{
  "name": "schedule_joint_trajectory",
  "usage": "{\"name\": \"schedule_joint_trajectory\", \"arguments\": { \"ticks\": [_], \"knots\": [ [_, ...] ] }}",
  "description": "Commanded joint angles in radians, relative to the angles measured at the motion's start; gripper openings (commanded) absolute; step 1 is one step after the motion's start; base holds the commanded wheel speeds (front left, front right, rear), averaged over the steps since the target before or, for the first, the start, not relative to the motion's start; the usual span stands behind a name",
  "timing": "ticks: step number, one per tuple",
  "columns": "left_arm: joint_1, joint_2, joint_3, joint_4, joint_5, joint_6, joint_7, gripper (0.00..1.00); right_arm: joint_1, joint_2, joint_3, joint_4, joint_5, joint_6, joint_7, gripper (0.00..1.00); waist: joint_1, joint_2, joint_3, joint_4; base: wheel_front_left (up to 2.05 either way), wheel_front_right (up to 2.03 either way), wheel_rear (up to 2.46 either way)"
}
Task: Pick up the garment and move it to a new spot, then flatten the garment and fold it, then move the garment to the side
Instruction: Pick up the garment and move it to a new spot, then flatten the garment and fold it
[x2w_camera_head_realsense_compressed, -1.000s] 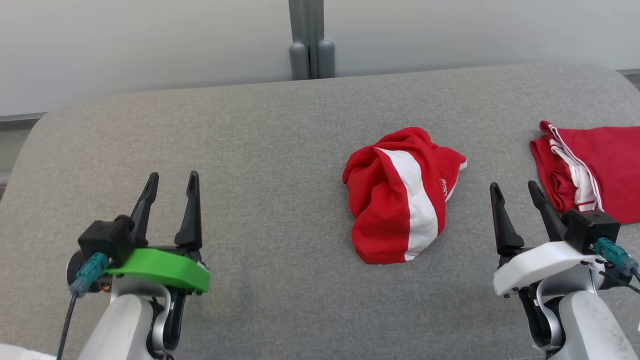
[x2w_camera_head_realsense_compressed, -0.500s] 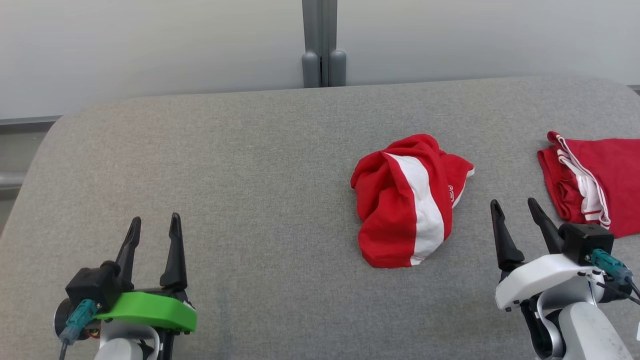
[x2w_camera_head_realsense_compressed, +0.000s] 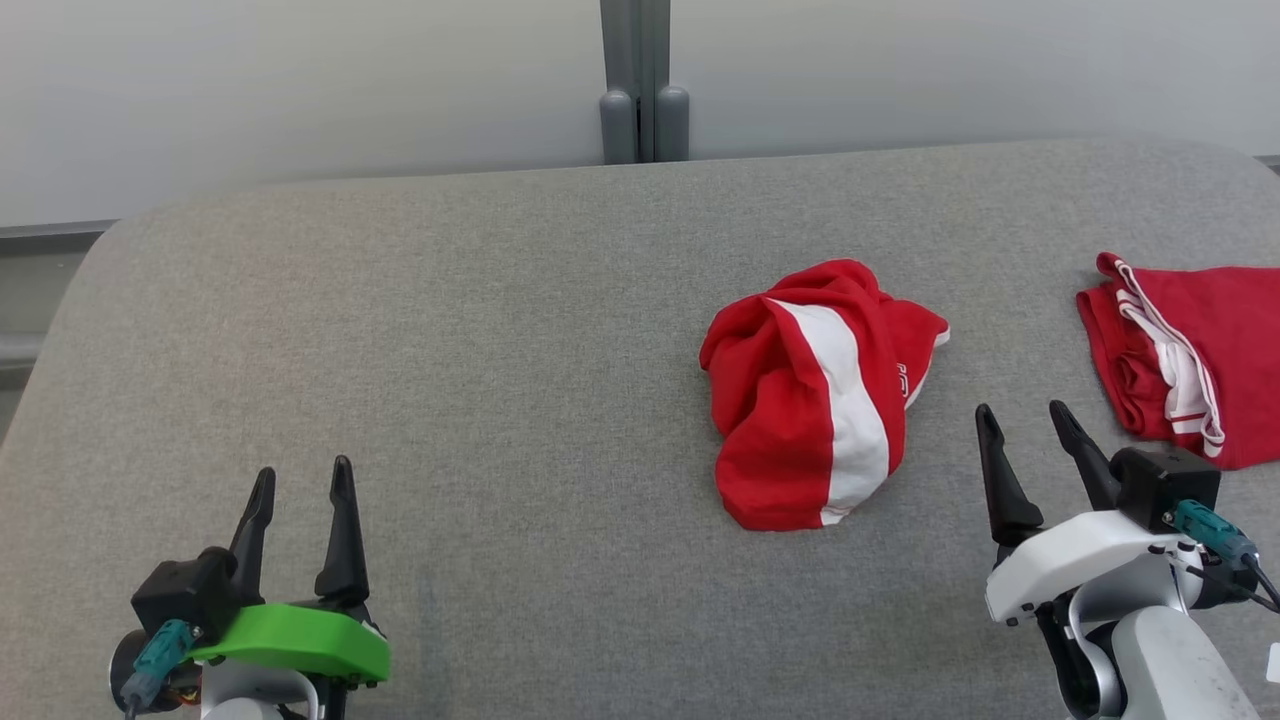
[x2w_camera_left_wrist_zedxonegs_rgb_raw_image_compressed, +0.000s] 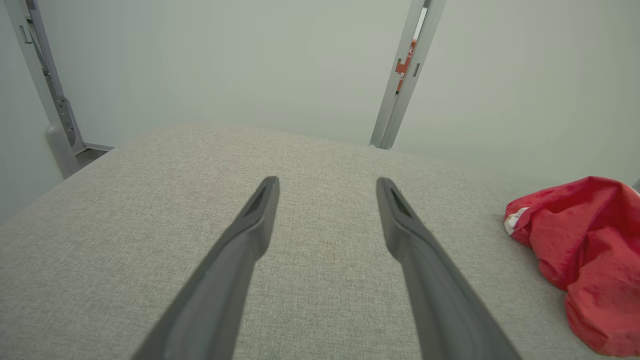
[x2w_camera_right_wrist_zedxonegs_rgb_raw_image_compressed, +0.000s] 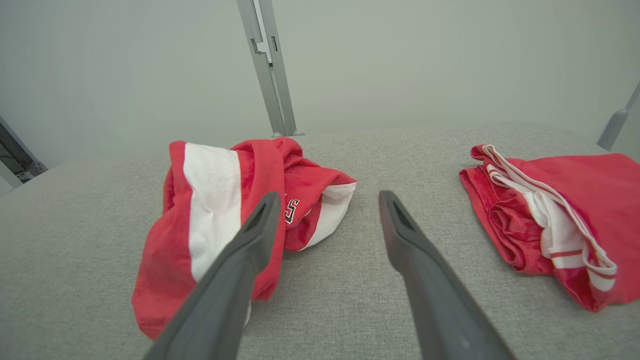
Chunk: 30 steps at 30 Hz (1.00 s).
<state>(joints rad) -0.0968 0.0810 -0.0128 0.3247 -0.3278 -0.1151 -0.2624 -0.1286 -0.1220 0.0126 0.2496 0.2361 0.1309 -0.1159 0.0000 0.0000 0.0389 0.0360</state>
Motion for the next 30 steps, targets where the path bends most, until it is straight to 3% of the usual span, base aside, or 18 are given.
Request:
{"name": "schedule_joint_trajectory", "arguments": {
  "ticks": [1, 19, 30],
  "knots": [
    [-0.012, -0.002, 0.005, 0.002, 0.004, -0.005, -0.003, 1.00, -0.007, 0.000, 0.000, -0.003, 0.000, 0.000, -0.004, 1.00, 0.0000, 0.0000, 0.004, 0.002, 0.00, 0.00, 0.00],
    [-0.071, -0.019, -0.005, 0.053, 0.002, -0.017, -0.003, 1.00, -0.029, 0.009, 0.013, -0.020, -0.010, 0.000, -0.010, 1.00, 0.0000, 0.0000, 0.037, -0.017, 0.00, 0.00, 0.00],
    [-0.303, 0.003, -0.274, 0.215, -0.172, -0.017, 0.117, 1.00, -0.078, 0.010, 0.062, -0.076, -0.012, 0.000, 0.006, 1.00, 0.0000, 0.0000, 0.107, -0.144, 0.00, 0.00, 0.00]
  ]
}}
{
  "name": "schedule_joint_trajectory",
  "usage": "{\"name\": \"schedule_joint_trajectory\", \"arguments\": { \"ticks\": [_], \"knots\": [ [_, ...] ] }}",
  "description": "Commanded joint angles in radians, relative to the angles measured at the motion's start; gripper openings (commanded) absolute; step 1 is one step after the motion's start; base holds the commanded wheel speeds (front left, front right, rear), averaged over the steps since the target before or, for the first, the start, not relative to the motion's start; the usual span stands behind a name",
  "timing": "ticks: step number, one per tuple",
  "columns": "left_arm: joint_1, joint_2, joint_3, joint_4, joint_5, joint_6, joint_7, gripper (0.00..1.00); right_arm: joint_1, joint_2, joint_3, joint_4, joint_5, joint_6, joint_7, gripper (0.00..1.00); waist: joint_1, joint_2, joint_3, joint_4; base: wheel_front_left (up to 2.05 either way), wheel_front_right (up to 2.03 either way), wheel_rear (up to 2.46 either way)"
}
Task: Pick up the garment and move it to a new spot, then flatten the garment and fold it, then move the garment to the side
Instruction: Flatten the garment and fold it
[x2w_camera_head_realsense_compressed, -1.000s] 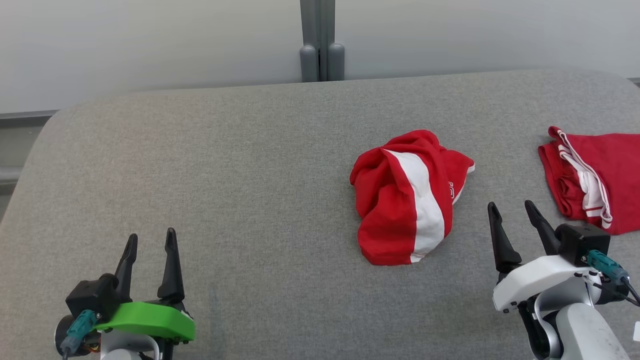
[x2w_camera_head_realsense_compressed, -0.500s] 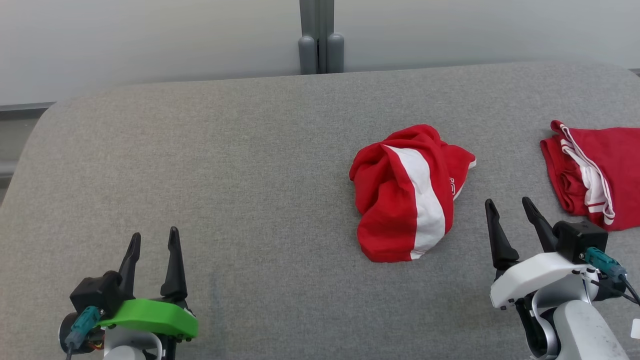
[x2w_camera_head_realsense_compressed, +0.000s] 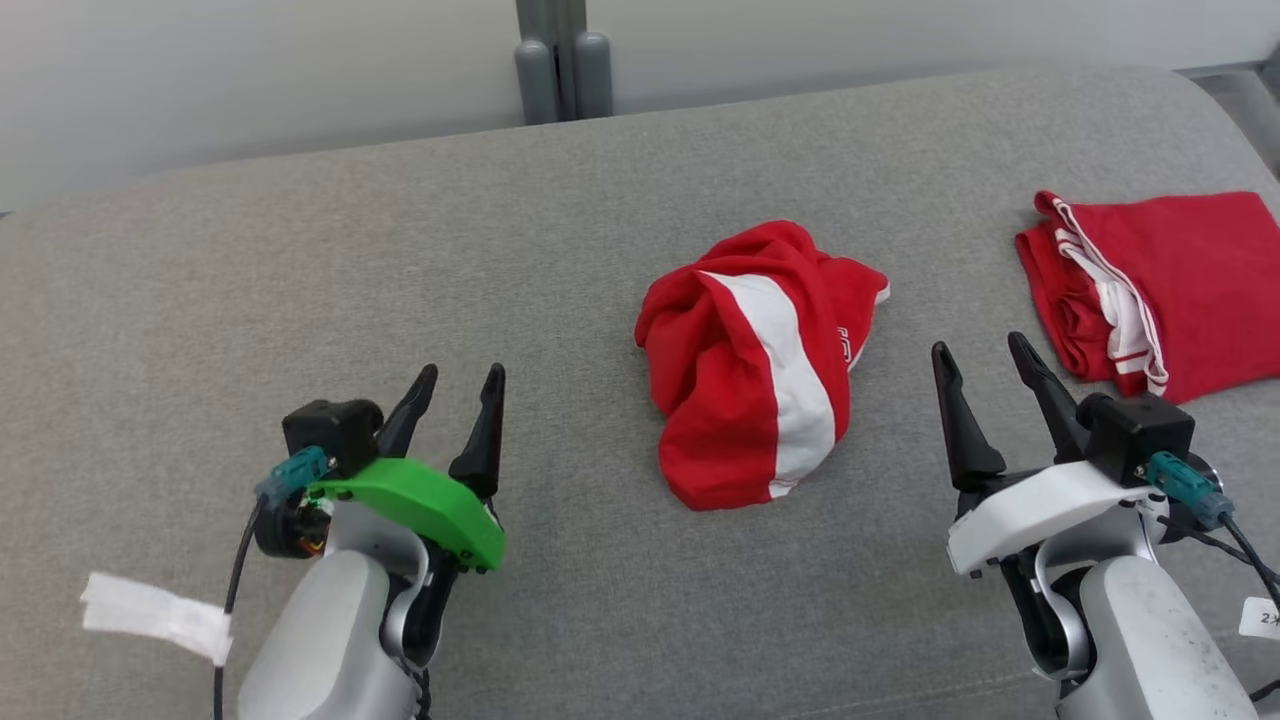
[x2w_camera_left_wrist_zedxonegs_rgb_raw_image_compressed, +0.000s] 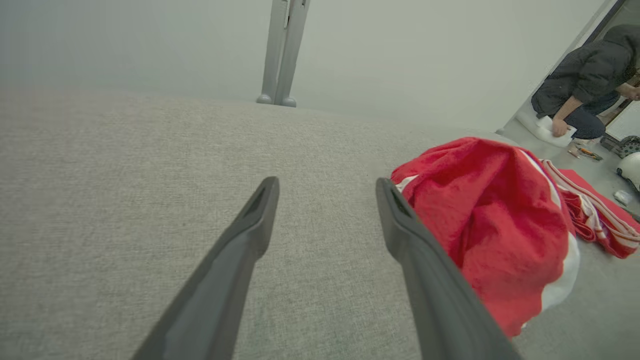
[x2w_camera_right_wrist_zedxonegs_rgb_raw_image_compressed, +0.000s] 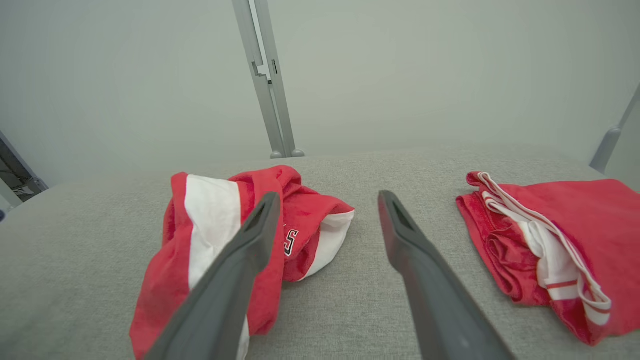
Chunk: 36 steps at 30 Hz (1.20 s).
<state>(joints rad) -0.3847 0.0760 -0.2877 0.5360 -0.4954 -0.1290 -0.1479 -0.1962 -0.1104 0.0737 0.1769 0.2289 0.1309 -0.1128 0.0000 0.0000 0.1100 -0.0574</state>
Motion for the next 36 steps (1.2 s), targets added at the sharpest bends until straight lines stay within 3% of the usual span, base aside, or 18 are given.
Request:
{"name": "schedule_joint_trajectory", "arguments": {
  "ticks": [1, 9, 14, 29, 30, 31, 32, 36],
  "knots": [
    [-0.043, 0.011, -0.030, 0.029, -0.026, -0.003, 0.025, 1.00, -0.016, 0.000, 0.006, -0.006, -0.003, 0.000, 0.002, 1.00, 0.0000, 0.0000, 0.046, -0.070, 0.00, 0.00, 0.00],
    [-0.206, 0.031, -0.147, 0.180, -0.158, -0.003, 0.114, 1.00, -0.037, 0.012, 0.038, 0.003, 0.004, 0.000, -0.012, 1.00, 0.0000, 0.0000, 0.109, -0.208, 0.00, 0.00, 0.00],
    [-0.273, 0.045, -0.184, 0.272, -0.168, -0.003, 0.122, 1.00, -0.039, 0.016, 0.040, 0.017, 0.009, 0.000, -0.027, 1.00, 0.0000, 0.0000, 0.127, -0.267, 0.00, 0.00, 0.00],
    [-0.384, 0.036, -0.213, 0.431, -0.224, -0.003, 0.099, 1.00, -0.059, 0.026, 0.057, 0.041, 0.023, 0.000, -0.057, 1.00, 0.0000, 0.0000, 0.154, -0.330, 0.00, 0.00, 0.00],
    [-0.395, 0.034, -0.213, 0.438, -0.223, -0.003, 0.089, 0.88, -0.060, 0.026, 0.055, 0.042, 0.024, 0.000, -0.058, 1.00, 0.0000, 0.0000, 0.156, -0.331, 0.00, 0.00, 0.00],
    [-0.404, 0.033, -0.214, 0.444, -0.219, -0.003, 0.079, 0.38, -0.061, 0.026, 0.054, 0.043, 0.024, 0.000, -0.059, 1.00, 0.0000, 0.0000, 0.157, -0.331, 0.00, 0.00, 0.00],
    [-0.412, 0.032, -0.215, 0.452, -0.215, -0.003, 0.066, 0.00, -0.063, 0.025, 0.053, 0.044, 0.023, 0.000, -0.059, 1.00, 0.0000, 0.0000, 0.158, -0.331, 0.00, 0.00, 0.00],
    [-0.442, 0.026, -0.219, 0.469, -0.212, -0.003, 0.019, 0.00, -0.067, 0.026, 0.046, 0.047, 0.023, 0.000, -0.063, 1.00, 0.0000, 0.0000, 0.161, -0.327, 0.00, 0.00, 0.00]
  ]
}}
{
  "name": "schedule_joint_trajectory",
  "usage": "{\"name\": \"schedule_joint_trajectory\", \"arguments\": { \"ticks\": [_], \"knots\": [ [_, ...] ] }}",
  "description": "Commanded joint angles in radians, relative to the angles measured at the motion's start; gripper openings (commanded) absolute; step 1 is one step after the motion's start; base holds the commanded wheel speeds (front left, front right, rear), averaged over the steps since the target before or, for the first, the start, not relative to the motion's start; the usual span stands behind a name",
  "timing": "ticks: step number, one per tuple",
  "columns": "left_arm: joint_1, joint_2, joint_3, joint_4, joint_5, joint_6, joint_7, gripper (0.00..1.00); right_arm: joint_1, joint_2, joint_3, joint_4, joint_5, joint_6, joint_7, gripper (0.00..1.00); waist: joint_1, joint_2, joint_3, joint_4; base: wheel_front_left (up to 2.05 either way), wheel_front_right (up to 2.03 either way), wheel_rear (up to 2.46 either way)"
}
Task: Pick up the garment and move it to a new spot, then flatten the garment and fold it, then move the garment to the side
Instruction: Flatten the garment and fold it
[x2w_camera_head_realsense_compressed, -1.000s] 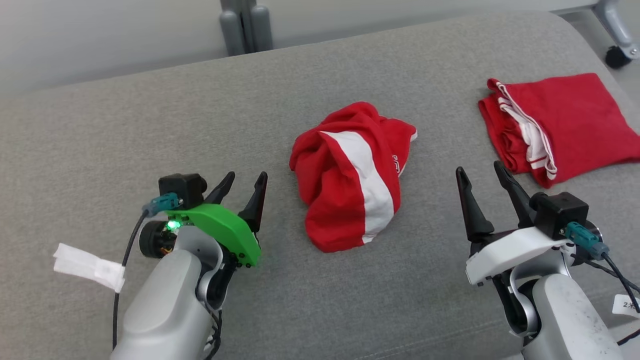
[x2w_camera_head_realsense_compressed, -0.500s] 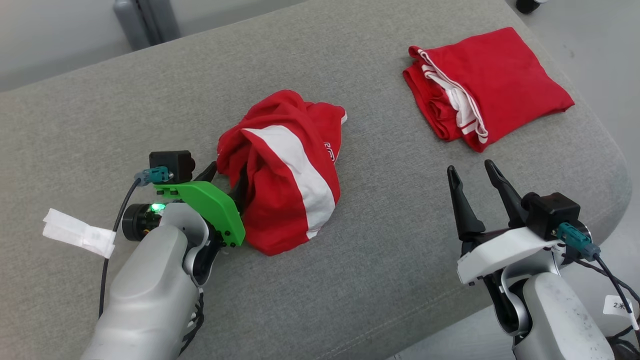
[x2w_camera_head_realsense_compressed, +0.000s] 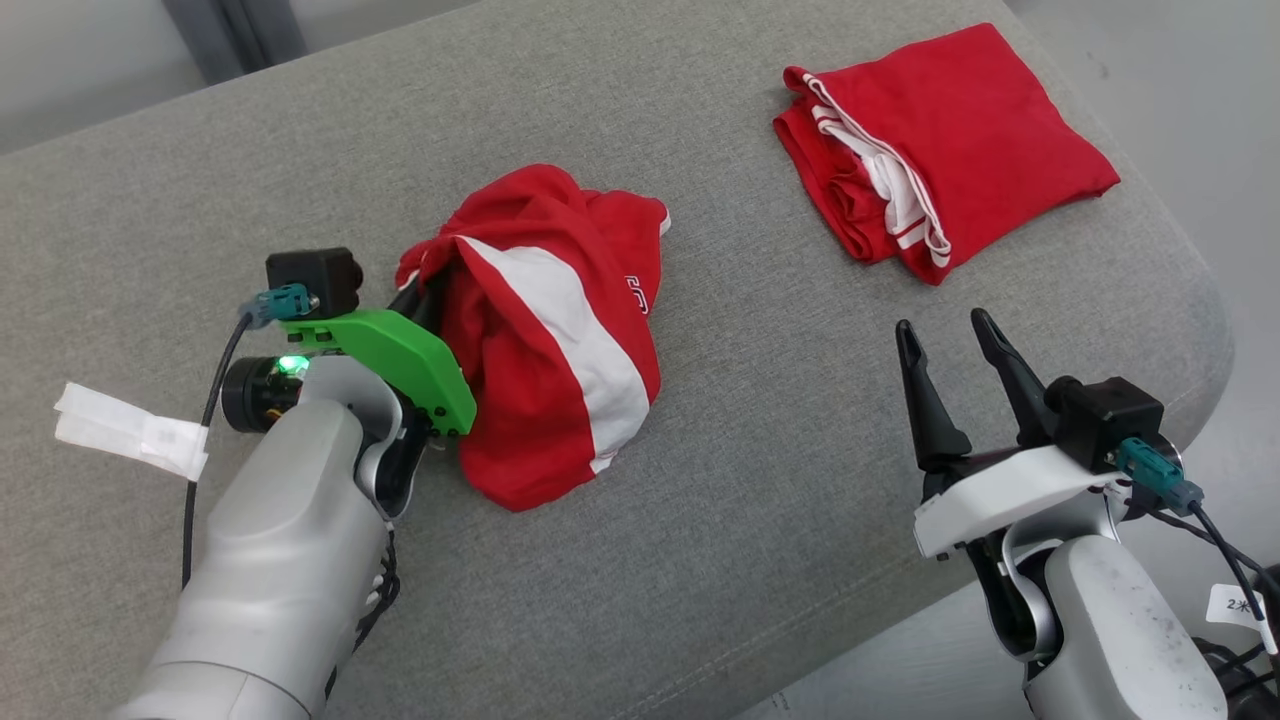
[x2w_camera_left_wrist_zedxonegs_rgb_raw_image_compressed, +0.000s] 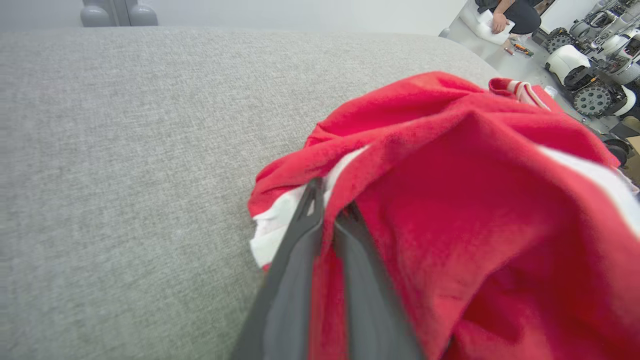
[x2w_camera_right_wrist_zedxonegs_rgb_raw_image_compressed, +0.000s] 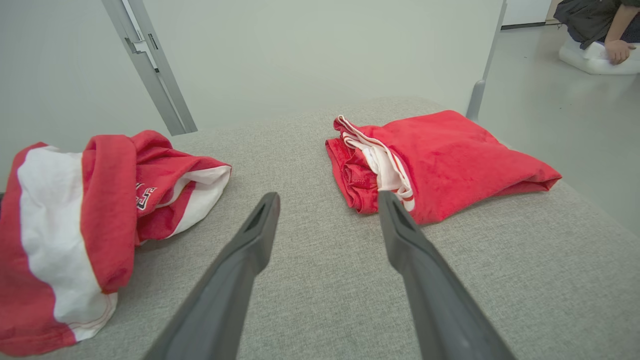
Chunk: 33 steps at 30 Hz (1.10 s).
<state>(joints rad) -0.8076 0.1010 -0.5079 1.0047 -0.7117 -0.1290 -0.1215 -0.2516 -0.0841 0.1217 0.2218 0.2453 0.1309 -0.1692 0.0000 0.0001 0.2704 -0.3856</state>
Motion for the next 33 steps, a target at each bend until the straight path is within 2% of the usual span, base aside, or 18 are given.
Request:
{"name": "schedule_joint_trajectory", "arguments": {
  "ticks": [1, 6, 14, 16, 21, 25, 29, 33],
  "knots": [
    [-0.031, 0.000, 0.000, -0.001, 0.007, -0.003, -0.024, 0.00, -0.011, -0.001, -0.004, 0.002, 0.006, 0.000, -0.007, 1.00, 0.0000, -0.0001, 0.000, 0.004, 0.00, 0.00, 0.00],
    [-0.104, -0.027, -0.035, -0.068, 0.009, -0.003, -0.095, 0.00, 0.000, 0.000, -0.023, 0.000, -0.003, 0.000, -0.008, 1.00, 0.0000, -0.0001, -0.006, 0.035, 0.00, 0.00, 0.00],
    [-0.224, -0.047, -0.148, -0.190, 0.014, -0.001, -0.123, 0.00, -0.007, 0.007, -0.012, 0.010, -0.004, 0.000, -0.003, 1.00, 0.0000, -0.0001, -0.047, 0.054, 0.00, 0.00, 0.00],
    [-0.247, -0.049, -0.178, -0.239, -0.011, 0.018, -0.129, 0.00, -0.005, 0.009, -0.009, 0.015, -0.006, 0.000, -0.002, 1.00, 0.0000, -0.0001, -0.057, 0.057, 0.00, 0.00, 0.00],
    [-0.281, -0.048, -0.227, -0.364, -0.081, 0.104, -0.142, 0.00, 0.004, 0.012, -0.012, 0.025, -0.002, 0.000, -0.006, 1.00, 0.0000, -0.0001, -0.072, 0.075, 0.00, 0.00, 0.00],
    [-0.247, -0.048, -0.226, -0.433, -0.092, 0.162, -0.143, 0.00, 0.011, 0.004, -0.029, 0.022, -0.002, 0.000, -0.010, 1.00, 0.0000, -0.0001, -0.071, 0.116, 0.00, 0.00, 0.00],
    [-0.158, -0.046, -0.221, -0.384, -0.034, 0.203, -0.143, 0.00, 0.017, -0.005, -0.047, 0.010, -0.010, 0.000, -0.001, 1.00, 0.0000, -0.0001, -0.065, 0.185, 0.00, 0.00, 0.00],
    [-0.041, -0.021, -0.207, -0.296, 0.013, 0.202, -0.143, 0.00, 0.008, -0.010, -0.043, 0.001, -0.013, 0.000, 0.006, 1.00, 0.0000, -0.0001, -0.066, 0.250, 0.00, 0.00, 0.00]
  ]
}}
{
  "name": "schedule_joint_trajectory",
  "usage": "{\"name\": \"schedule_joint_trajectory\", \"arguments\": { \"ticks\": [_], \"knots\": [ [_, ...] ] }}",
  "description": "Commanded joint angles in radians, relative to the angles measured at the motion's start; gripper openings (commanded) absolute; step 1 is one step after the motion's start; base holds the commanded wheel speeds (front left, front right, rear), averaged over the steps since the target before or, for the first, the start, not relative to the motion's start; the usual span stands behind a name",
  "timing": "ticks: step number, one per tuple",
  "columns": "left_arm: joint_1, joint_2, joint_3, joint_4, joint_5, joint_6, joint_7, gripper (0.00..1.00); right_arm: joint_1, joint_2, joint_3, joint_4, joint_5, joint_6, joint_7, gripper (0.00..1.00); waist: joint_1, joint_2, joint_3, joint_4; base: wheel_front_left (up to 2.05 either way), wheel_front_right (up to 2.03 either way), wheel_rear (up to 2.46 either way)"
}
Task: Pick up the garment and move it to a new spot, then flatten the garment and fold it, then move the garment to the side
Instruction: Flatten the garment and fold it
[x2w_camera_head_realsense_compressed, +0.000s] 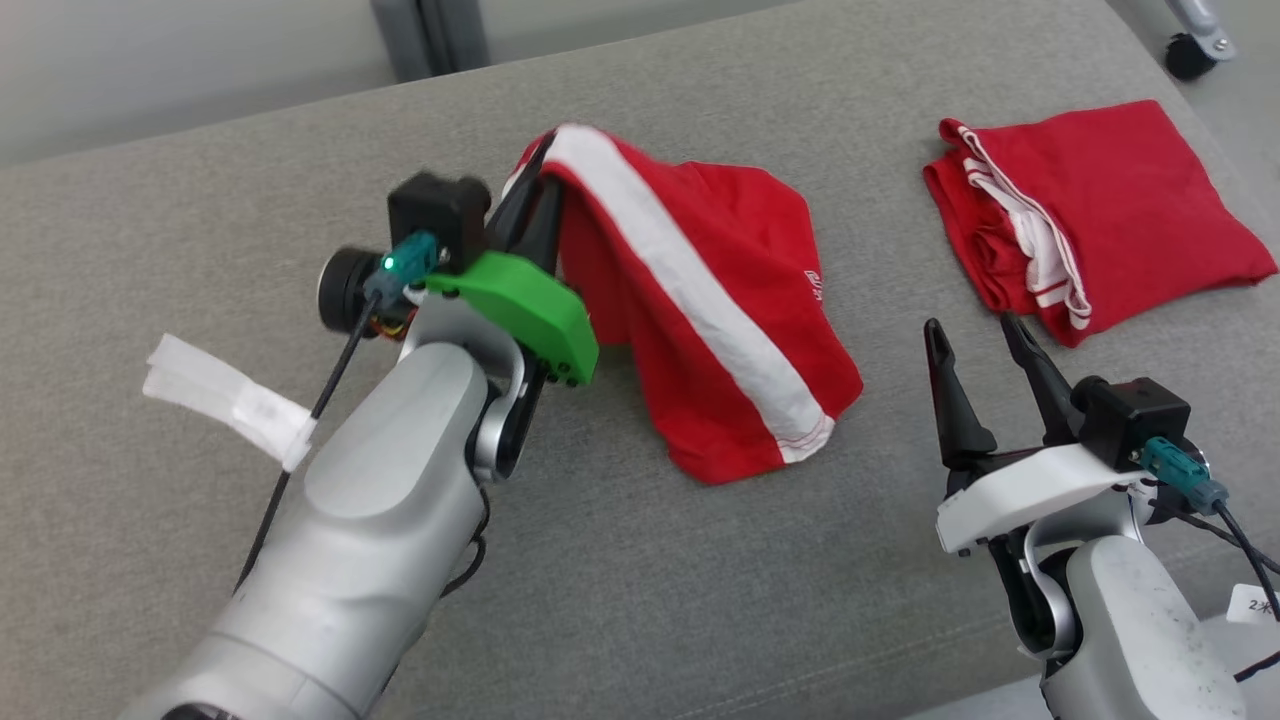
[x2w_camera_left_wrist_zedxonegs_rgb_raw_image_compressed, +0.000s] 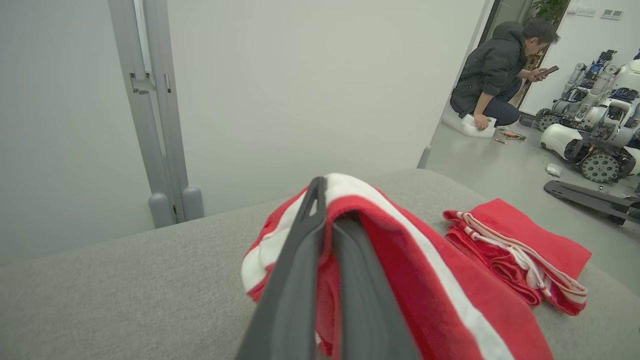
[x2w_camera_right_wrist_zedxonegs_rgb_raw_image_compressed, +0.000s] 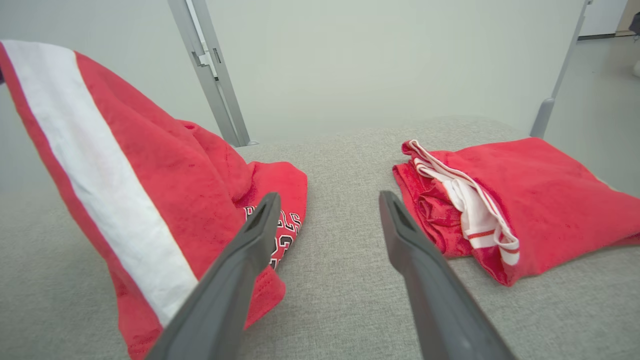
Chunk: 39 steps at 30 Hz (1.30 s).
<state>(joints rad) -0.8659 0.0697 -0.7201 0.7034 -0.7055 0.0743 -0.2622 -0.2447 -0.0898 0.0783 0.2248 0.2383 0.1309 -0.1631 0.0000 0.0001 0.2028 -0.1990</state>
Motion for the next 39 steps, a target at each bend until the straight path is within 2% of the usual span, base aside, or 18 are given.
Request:
{"name": "schedule_joint_trajectory", "arguments": {
  "ticks": [1, 8, 17, 18, 19, 20, 24, 28, 34, 39],
  "knots": [
    [0.037, 0.014, 0.005, 0.018, 0.017, -0.006, -0.003, 0.00, 0.001, -0.007, -0.002, -0.005, -0.006, 0.000, 0.001, 1.00, 0.0000, -0.0001, -0.001, 0.081, 0.00, 0.00, 0.00],
    [0.195, 0.065, 0.057, 0.013, 0.115, -0.004, -0.003, 0.00, 0.014, -0.014, 0.014, -0.009, -0.006, 0.000, 0.018, 1.00, 0.0000, -0.0001, -0.030, 0.180, 0.00, 0.00, 0.00],
    [0.386, 0.102, 0.070, -0.047, 0.213, -0.016, -0.003, 0.00, 0.031, -0.020, 0.019, -0.015, 0.000, 0.000, 0.029, 1.00, 0.0000, -0.0001, -0.061, 0.217, 0.00, 0.00, 0.00],
    [0.402, 0.104, 0.065, -0.048, 0.224, -0.020, -0.003, 0.07, 0.033, -0.020, 0.020, -0.015, 0.000, 0.000, 0.030, 1.00, 0.0000, -0.0001, -0.063, 0.217, 0.00, 0.00, 0.00],
    [0.419, 0.105, 0.059, -0.048, 0.231, -0.027, -0.003, 0.44, 0.035, -0.021, 0.021, -0.016, 0.001, 0.000, 0.031, 1.00, 0.0000, -0.0001, -0.065, 0.217, 0.00, 0.00, 0.00],
    [0.432, 0.105, 0.057, -0.044, 0.236, -0.030, -0.003, 1.00, 0.037, -0.022, 0.021, -0.016, 0.002, 0.000, 0.032, 1.00, 0.0000, -0.0001, -0.068, 0.217, 0.00, 0.00, 0.00],
    [0.477, 0.098, 0.043, -0.022, 0.232, -0.070, -0.003, 1.00, 0.045, -0.022, 0.015, -0.022, 0.000, 0.000, 0.035, 1.00, 0.0000, -0.0001, -0.077, 0.212, 0.00, 0.00, 0.00],
    [0.512, 0.109, 0.063, -0.041, 0.219, -0.090, -0.003, 1.00, 0.055, -0.028, 0.001, -0.030, 0.001, 0.000, 0.038, 1.00, 0.0000, -0.0001, -0.082, 0.212, 0.00, 0.00, 0.00],
    [0.578, 0.138, 0.158, -0.160, 0.167, -0.121, -0.003, 1.00, 0.072, -0.033, -0.022, -0.043, -0.003, 0.000, 0.042, 1.00, 0.0000, -0.0001, -0.089, 0.220, 0.00, 0.00, 0.00],
    [0.644, 0.169, 0.287, -0.301, 0.136, -0.117, -0.003, 1.00, 0.079, -0.032, -0.044, -0.056, -0.008, 0.000, 0.047, 1.00, 0.0000, -0.0001, -0.094, 0.228, 0.00, 0.00, 0.00]
  ]
}}
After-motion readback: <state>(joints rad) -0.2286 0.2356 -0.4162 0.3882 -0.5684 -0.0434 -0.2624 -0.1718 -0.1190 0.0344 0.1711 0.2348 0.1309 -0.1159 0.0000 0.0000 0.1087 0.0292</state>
